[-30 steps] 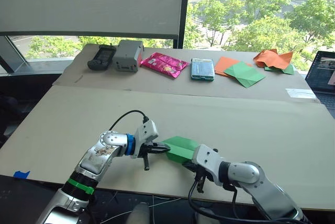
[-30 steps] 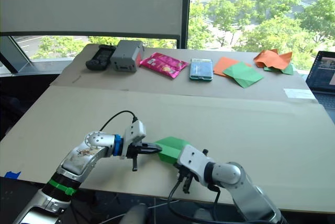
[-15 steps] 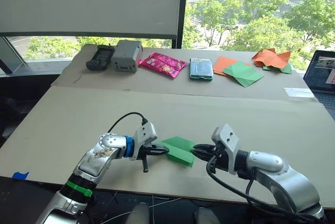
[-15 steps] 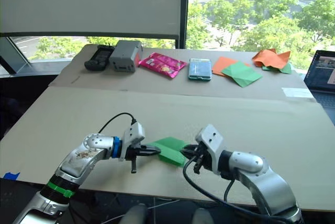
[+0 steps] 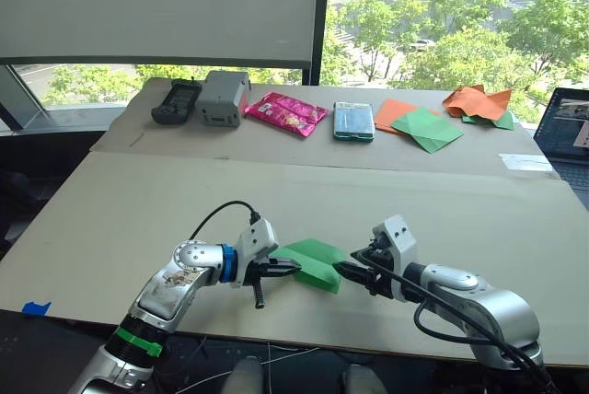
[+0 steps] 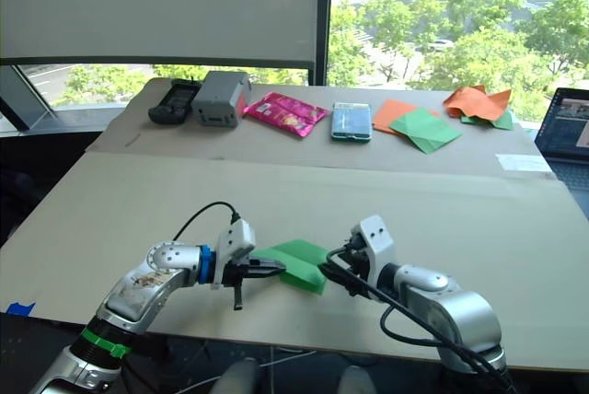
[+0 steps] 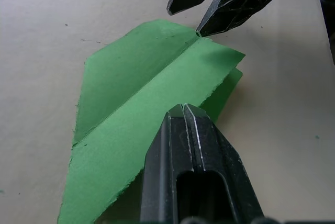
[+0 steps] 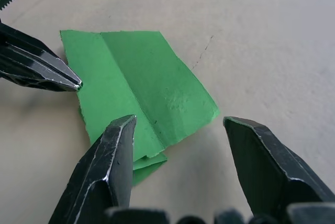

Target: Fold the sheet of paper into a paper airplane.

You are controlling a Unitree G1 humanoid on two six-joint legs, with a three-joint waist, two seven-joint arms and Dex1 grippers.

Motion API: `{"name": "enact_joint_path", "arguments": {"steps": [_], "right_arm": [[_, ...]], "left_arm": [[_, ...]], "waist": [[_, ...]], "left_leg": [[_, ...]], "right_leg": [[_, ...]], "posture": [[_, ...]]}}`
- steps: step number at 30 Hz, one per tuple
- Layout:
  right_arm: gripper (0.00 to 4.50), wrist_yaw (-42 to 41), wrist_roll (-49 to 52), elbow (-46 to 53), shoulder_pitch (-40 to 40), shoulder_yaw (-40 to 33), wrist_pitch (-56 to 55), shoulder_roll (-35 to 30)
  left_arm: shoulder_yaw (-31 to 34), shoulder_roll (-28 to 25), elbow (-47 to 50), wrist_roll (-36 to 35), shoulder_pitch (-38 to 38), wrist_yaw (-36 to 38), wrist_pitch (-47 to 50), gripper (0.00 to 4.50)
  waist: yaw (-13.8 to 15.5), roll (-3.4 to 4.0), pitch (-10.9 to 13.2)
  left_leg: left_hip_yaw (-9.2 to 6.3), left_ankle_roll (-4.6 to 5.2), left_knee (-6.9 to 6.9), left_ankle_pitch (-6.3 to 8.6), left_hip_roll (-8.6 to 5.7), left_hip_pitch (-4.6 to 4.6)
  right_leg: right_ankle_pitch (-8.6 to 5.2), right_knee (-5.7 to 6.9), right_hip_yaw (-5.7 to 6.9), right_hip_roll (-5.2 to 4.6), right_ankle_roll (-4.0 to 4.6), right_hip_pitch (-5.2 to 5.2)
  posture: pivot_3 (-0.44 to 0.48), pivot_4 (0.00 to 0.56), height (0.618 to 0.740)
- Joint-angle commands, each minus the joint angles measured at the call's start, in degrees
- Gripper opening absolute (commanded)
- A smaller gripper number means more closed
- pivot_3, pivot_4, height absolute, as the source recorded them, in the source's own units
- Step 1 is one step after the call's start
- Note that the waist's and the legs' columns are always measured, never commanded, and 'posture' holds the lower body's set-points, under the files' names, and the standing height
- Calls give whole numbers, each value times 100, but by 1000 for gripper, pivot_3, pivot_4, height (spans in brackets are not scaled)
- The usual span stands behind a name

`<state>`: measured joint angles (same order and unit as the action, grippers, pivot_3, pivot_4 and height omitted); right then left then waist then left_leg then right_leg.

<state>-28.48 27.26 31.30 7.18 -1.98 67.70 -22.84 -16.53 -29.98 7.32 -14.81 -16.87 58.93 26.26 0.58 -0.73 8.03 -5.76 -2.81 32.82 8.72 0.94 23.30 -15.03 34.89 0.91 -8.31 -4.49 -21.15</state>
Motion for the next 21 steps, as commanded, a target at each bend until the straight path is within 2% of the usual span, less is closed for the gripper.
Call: {"name": "enact_joint_path", "arguments": {"steps": [1, 9, 12, 21], "right_arm": [[2977, 30, 455, 48, 133, -407, 359, 154], [2977, 292, 957, -179, 240, -848, 849, 705], [2977, 392, 997, -254, 221, -826, 966, 766], [2977, 561, 1323, -526, 238, -1370, 1317, 965]], "left_arm": [[30, -66, 160, 40, 18, -11, -149, 0], [-11, -83, 213, 80, 45, -29, -147, 0], [-1, -80, 239, 79, 54, -22, -121, 0], [-66, -203, 271, 208, 154, 22, -213, 0]], "waist": [[0, 0, 0], [-3, 4, 0], [-6, 7, 0], [-8, 14, -2]], "left_leg": [[0, 0, 0, 0, 0, 0], [0, 1, 0, 0, 0, 0], [0, 0, 0, 0, 0, 1], [0, -1, -1, 1, 0, 1]], "right_leg": [[0, 0, -1, 0, 0, -1], [0, 1, -1, 0, 1, -1], [0, 1, -2, 0, 1, -2], [-1, 0, -2, 0, 2, -3]], "posture": [[0, 150, 706], [0, 150, 706], [0, 150, 706], [0, 150, 706]]}}
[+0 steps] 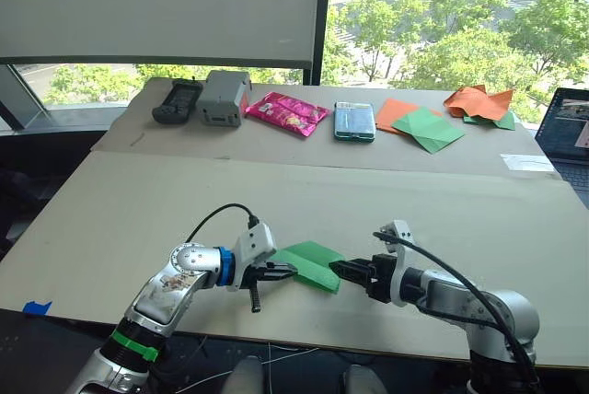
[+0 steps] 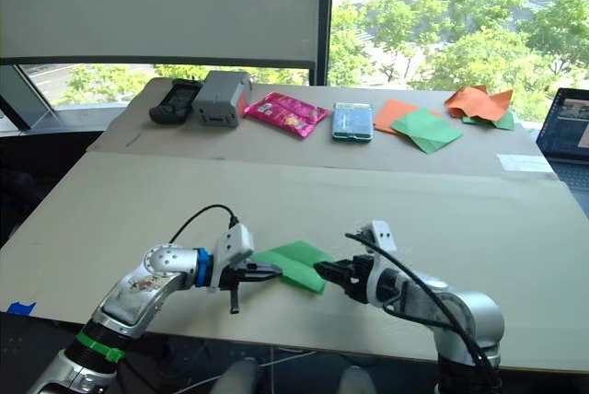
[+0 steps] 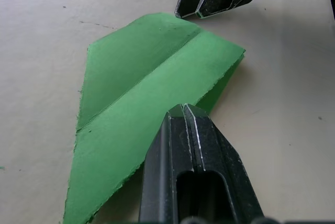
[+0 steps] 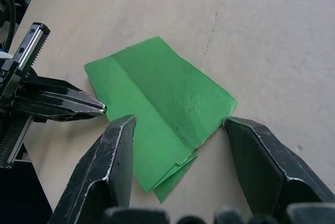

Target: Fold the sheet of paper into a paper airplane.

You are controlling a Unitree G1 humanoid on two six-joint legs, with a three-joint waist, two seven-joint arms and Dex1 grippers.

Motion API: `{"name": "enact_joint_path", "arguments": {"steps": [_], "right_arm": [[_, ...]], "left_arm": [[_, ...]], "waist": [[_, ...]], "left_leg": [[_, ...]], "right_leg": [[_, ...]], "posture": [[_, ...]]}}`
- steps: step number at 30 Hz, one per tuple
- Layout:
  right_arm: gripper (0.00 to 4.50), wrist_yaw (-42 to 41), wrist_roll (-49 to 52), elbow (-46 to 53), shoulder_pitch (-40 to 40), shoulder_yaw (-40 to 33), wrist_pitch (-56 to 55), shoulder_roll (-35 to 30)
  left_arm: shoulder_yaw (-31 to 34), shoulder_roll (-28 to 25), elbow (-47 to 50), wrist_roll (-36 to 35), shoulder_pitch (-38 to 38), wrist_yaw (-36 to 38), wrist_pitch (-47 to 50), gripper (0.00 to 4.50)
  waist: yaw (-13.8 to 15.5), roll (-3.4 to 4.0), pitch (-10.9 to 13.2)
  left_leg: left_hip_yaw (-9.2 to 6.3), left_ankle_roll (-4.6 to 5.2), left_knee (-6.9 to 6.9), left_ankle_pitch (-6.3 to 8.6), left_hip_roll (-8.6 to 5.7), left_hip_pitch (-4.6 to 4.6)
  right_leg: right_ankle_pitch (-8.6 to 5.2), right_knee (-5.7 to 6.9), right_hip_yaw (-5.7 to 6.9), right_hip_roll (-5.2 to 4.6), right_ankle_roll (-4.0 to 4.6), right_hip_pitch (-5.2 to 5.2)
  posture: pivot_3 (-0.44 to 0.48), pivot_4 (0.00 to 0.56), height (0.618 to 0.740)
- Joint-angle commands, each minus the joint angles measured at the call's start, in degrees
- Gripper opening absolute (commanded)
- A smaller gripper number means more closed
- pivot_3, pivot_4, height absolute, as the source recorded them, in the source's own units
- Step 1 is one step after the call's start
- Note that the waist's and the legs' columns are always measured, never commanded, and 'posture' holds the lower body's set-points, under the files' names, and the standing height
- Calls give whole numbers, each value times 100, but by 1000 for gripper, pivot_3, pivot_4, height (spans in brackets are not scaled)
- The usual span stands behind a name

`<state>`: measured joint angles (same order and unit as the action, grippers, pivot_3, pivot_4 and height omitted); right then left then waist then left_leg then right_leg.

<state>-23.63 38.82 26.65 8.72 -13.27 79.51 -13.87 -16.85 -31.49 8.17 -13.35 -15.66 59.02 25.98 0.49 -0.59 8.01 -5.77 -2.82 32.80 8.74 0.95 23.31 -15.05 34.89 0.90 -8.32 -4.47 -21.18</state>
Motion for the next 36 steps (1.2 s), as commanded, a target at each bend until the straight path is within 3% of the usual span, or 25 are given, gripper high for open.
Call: {"name": "enact_joint_path", "arguments": {"steps": [1, 5, 16, 30, 36], "right_arm": [[2977, 92, 194, -106, 84, -300, 146, 59], [2977, 67, 266, -93, 30, -328, 156, -110], [2977, 408, 545, -377, 304, -520, 151, 482], [2977, 730, 621, -948, 483, -750, -106, 769], [1079, 680, 645, -955, 454, -596, -321, 640]], "left_arm": [[-46, -60, 187, 72, 45, 11, -197, 0], [-50, -77, 163, 82, 47, 14, -229, 0], [-23, -79, 139, 100, 6, 22, -221, 0], [-78, -124, 146, 175, 39, 62, -290, 0], [-79, -136, 155, 173, 47, 94, -298, 0]], "waist": [[0, 1, 0], [13, 3, 0], [-71, 10, 1], [-128, 19, 2], [-126, 24, 4]], "left_leg": [[0, 0, 0, 0, 0, 0], [0, -1, 0, 1, -1, 5], [-2, -1, -7, 1, 0, 8], [-4, -1, -8, 1, 0, 9], [-4, -2, -9, 2, 0, 14]], "right_leg": [[0, 0, 0, 0, 0, 0], [-1, -4, 1, -1, 1, 0], [-1, -3, 1, -1, 1, -10], [-1, -4, 1, -1, 1, -11], [-1, -5, 0, -2, 2, -15]], "posture": [[0, 150, 706], [0, 150, 706], [0, 150, 706], [0, 150, 706], [0, 150, 706]]}}
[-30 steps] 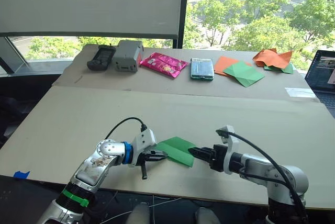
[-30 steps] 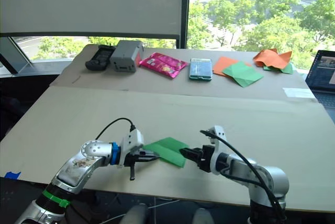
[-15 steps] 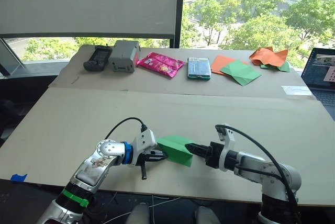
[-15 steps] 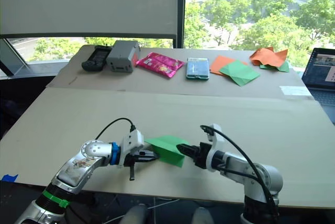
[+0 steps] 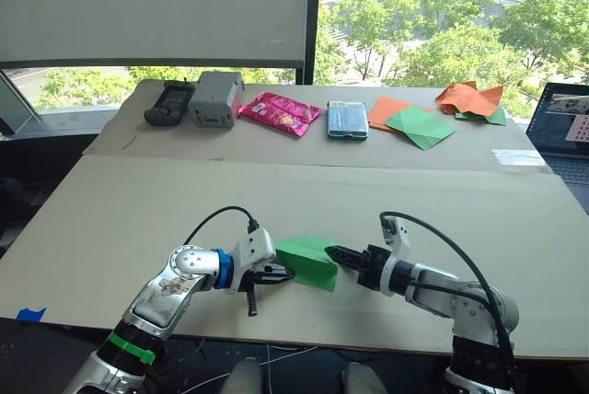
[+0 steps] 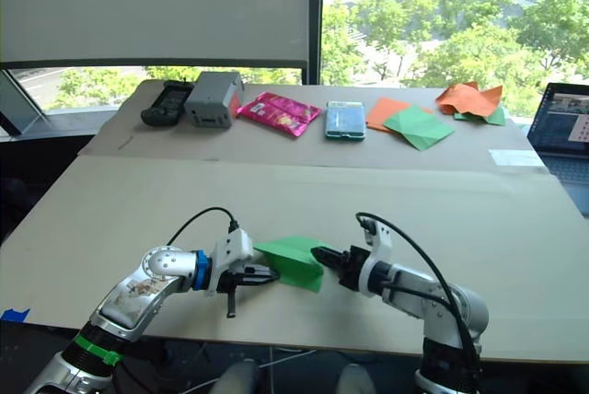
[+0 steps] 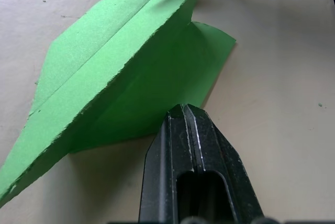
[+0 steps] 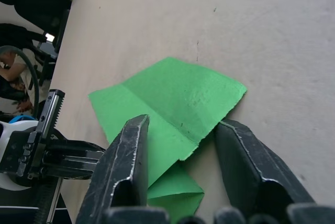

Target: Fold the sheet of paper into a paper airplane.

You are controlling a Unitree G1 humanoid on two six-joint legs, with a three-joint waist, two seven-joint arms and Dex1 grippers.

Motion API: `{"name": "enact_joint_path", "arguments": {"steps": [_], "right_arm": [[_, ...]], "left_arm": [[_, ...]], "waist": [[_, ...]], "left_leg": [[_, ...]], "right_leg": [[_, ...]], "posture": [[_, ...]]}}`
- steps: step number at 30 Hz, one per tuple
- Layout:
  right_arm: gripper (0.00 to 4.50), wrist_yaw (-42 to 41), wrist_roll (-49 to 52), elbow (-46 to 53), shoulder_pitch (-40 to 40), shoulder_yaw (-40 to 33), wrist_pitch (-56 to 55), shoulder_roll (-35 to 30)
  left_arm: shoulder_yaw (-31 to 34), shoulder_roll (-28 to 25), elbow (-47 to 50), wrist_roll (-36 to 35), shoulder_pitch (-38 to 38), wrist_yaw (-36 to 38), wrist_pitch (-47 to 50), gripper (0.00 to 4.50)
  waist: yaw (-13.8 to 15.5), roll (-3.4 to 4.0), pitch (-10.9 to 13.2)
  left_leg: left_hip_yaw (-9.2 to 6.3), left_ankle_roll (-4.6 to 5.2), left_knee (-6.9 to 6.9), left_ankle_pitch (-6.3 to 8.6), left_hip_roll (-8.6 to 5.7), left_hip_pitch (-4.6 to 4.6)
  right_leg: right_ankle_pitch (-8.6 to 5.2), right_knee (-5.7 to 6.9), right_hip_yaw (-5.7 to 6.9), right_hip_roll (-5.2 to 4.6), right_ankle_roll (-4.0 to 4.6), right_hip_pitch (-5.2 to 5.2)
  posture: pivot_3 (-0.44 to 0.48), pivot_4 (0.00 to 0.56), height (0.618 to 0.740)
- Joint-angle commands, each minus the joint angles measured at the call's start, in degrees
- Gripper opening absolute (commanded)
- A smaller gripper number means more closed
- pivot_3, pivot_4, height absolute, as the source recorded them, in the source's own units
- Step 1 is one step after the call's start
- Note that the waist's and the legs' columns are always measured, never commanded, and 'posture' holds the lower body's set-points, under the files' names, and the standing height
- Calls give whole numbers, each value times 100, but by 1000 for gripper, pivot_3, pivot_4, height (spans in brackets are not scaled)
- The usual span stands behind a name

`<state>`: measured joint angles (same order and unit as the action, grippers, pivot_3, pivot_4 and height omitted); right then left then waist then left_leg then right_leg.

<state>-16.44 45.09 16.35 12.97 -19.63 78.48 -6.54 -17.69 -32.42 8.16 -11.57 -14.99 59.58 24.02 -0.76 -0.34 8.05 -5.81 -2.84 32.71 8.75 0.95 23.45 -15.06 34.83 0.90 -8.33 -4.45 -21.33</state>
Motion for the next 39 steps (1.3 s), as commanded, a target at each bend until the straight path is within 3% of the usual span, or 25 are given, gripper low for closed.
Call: {"name": "enact_joint_path", "arguments": {"steps": [1, 3, 7, 14, 22, 29, 38, 39], "right_arm": [[749, -83, -10, 139, -16, 162, -275, -167], [46, -231, -84, 306, -145, 445, -474, -333], [14, -619, -335, 657, -420, 1094, -1127, -762], [14, -1334, -1732, 1216, -1017, 2474, -3480, -1574], [14, -1332, -1987, 967, -1130, 2625, -3845, -1564], [14, -1349, -2004, 944, -1116, 2625, -3833, -1548], [14, -1224, -1749, 907, -1052, 2382, -3501, -1427], [631, -1212, -1697, 901, -1040, 2338, -3452, -1406]], "left_arm": [[7, -46, 155, -8, -22, 41, -98, 0], [13, -58, 169, -10, -14, 43, -96, 0], [65, -68, 192, -48, -26, 30, -57, 0], [486, -197, 712, -625, 80, 12, 573, 0], [961, -520, 1368, -1440, 333, 77, 1317, 0], [593, -256, 699, -1028, -15, -190, 949, 0], [8, -288, 272, -414, 105, -75, 296, 0], [-25, -314, 253, -363, 126, -60, 239, 0]], "waist": [[0, -1, -1], [0, -1, -1], [13, 0, 0], [-6, 5, 2], [0, -3, 7], [64, -1, 6], [82, 1, 5], [81, 1, 5]], "left_leg": [[0, 0, 0, 0, 0, 0], [0, 0, 0, 0, 0, 0], [0, -1, 0, 0, -1, 9], [0, 0, 0, 0, -2, 32], [-1, -1, -1, 0, -1, 28], [0, -1, -1, 0, -3, 32], [0, 1, 0, -1, -1, 28], [1, 1, 0, -1, -1, 28]], "right_leg": [[0, 0, 1, 0, 0, 0], [0, -2, 0, 0, 0, 0], [0, -11, 2, -2, 0, 0], [0, -42, 5, -2, -1, -7], [0, -44, 5, -2, -1, -6], [0, -64, 7, -1, -1, -1], [3, -58, 6, 2, -5, 2], [3, -58, 6, 2, -5, 2]], "posture": [[0, 150, 706], [0, 150, 706], [0, 150, 706], [0, 150, 706], [0, 150, 706], [0, 150, 706], [0, 150, 706], [0, 150, 706]]}}
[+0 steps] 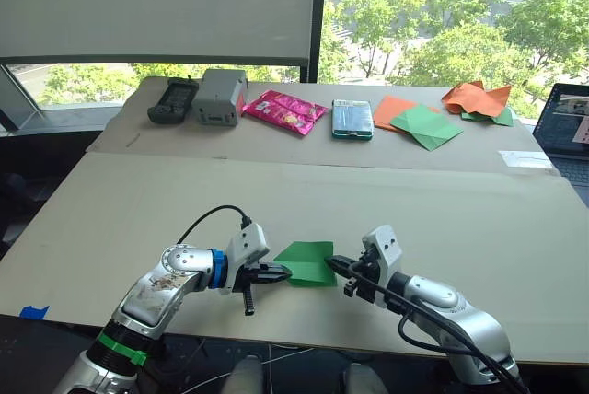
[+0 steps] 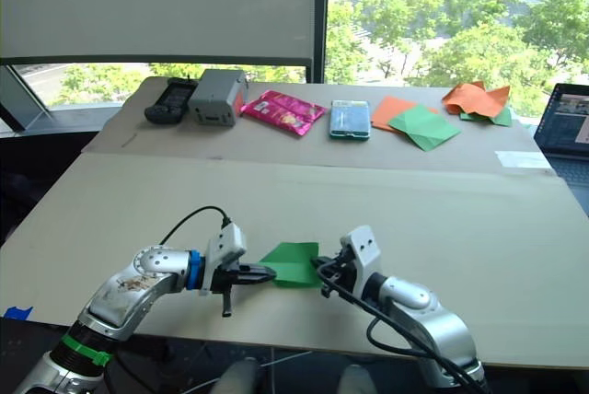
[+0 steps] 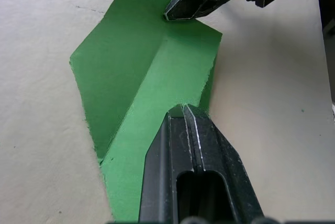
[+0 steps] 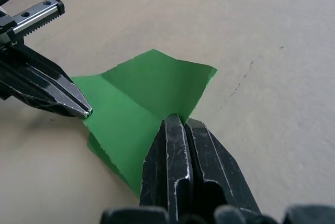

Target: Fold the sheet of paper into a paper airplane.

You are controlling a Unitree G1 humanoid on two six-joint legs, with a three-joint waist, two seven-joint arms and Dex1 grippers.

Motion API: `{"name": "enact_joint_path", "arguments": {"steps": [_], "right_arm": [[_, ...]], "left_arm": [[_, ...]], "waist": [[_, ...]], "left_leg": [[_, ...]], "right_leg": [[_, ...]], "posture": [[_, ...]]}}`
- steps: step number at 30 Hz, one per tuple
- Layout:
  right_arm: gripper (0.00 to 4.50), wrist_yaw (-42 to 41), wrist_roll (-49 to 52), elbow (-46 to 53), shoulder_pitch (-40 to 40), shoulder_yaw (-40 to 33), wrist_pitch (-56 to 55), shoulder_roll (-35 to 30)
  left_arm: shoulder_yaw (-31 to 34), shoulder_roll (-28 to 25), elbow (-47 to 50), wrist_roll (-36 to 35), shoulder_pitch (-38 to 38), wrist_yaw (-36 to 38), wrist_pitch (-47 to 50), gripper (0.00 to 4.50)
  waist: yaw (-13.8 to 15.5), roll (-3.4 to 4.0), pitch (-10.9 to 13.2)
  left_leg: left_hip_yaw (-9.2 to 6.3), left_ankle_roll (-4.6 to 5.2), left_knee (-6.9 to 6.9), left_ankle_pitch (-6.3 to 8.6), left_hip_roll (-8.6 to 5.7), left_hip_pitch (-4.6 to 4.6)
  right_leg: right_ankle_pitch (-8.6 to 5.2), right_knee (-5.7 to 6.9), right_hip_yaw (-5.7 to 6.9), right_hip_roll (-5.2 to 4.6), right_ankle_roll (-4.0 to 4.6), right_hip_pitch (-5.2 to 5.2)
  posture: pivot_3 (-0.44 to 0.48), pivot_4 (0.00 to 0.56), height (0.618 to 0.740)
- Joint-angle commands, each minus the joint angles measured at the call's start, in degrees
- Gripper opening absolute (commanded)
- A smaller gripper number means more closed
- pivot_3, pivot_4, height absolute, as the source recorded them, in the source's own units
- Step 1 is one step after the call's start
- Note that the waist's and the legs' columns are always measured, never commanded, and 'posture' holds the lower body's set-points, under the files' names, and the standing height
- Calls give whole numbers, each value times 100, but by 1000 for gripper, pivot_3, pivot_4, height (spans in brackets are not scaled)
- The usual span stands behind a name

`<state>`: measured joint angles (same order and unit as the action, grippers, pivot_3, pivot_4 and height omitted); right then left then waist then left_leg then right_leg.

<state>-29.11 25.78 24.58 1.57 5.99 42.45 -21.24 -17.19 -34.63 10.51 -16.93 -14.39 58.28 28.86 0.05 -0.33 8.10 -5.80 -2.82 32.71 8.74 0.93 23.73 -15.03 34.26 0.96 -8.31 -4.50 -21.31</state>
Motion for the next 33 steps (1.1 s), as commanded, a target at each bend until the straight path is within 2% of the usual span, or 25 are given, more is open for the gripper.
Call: {"name": "enact_joint_path", "arguments": {"steps": [1, 6, 15, 18, 21, 28, 33], "right_arm": [[953, 45, 264, 81, 112, -241, 179, 67], [2636, -17, 342, 79, 229, -201, 321, 71], [2636, -93, 589, -288, 649, -294, 573, 108], [2636, -96, 475, -336, 626, -207, 520, 81], [2636, -79, 404, -342, 539, -158, 449, 76], [2636, -89, 26, -330, 247, 53, 54, -27], [2636, -74, -85, -363, 199, 107, -72, -3]], "left_arm": [[-84, -99, 6, 196, 78, 80, -274, 0], [-175, -178, -73, 407, 133, 98, -445, 0], [-170, -209, -36, 474, 201, 127, -521, 0], [-17, -252, 207, 300, 203, 140, -365, 0], [198, -278, 453, 89, 212, 76, -164, 0], [1028, -167, 971, -899, 147, -154, 812, 0], [793, -8, 551, -629, -30, -349, 677, 0]], "waist": [[-1, 0, 0], [5, 1, -1], [4, 5, -3], [5, 5, -3], [1, 4, -3], [-4, 3, -3], [9, 0, -4]], "left_leg": [[0, 0, 0, 0, 0, 0], [0, -1, 0, 1, 0, 1], [0, 0, 0, 0, 0, -1], [0, 2, 0, -1, -1, -2], [0, 2, 0, -1, 0, -3], [0, 1, 1, -1, 0, -9], [0, 1, 2, -1, -2, -19]], "right_leg": [[0, 0, 0, 0, 0, 0], [0, -2, -1, -1, 0, 0], [0, 0, -1, 0, 0, 3], [1, 4, -1, 0, -1, 4], [1, 14, -1, 0, -1, 3], [0, 21, -1, -1, -1, 6], [0, 21, -1, 0, -1, 14]], "posture": [[0, 150, 706], [0, 150, 706], [0, 150, 706], [0, 150, 706], [0, 150, 706], [0, 150, 706], [0, 150, 706]]}}
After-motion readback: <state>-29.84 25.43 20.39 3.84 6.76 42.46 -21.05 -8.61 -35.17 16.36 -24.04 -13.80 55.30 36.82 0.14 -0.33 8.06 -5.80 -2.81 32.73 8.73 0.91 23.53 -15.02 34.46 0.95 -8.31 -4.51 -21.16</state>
